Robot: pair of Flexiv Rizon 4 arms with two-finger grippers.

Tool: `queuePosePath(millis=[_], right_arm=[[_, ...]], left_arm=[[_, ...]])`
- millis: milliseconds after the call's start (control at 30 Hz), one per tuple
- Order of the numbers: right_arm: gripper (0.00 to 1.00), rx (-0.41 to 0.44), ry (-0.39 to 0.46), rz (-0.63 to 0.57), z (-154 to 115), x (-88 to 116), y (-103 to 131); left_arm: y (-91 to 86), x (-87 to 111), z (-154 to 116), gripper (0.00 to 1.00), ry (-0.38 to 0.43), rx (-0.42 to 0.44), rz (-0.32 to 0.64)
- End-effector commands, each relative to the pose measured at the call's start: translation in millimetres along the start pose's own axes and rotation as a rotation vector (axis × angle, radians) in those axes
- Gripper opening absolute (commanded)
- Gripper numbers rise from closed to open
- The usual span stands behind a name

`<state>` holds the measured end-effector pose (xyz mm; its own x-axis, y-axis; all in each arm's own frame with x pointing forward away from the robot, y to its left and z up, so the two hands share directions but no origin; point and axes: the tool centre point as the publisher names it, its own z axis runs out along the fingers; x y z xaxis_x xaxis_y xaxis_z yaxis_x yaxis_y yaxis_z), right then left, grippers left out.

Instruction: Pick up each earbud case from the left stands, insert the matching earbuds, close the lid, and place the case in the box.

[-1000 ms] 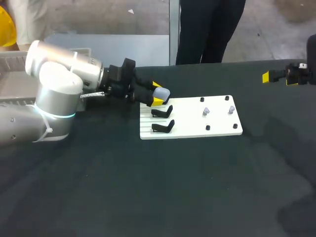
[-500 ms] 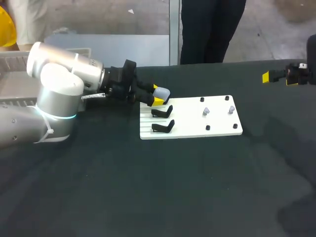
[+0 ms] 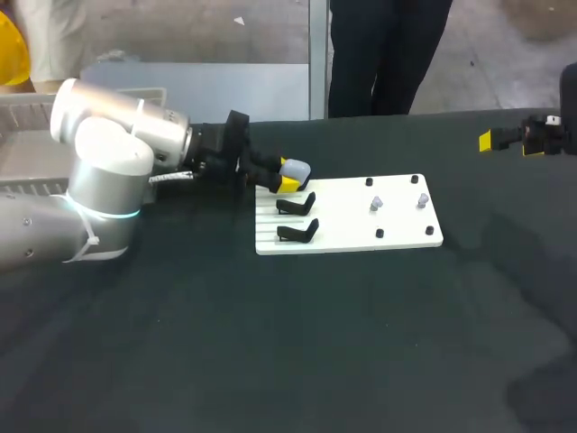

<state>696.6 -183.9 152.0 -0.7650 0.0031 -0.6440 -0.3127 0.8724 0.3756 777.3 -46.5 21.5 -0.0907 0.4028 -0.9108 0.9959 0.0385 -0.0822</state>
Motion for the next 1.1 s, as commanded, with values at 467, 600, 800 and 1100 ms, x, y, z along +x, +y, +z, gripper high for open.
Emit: queuePosePath(millis=[467,600,800,1100], right_arm=[[1.0,-0.003,0.0,-0.001,1,0,-1],[1.0,-0.003,0.0,-0.001,1,0,-1],[1.0,-0.003,0.0,-0.001,1,0,-1],[1.0,-0.074,0.105,-0.097,47,-5,41]], left_arm=[[0.5,-14.8,-19,0.0,-0.054,-0.027,0.017],[-5.7,-31.3,-29,0.0,-0.062,-0.056,0.026],[-12.5,-56.8,-30,0.0,-0.077,-0.056,0.066],[-10.7,-79.3,-12,0.0,-0.079,-0.071,0.105]])
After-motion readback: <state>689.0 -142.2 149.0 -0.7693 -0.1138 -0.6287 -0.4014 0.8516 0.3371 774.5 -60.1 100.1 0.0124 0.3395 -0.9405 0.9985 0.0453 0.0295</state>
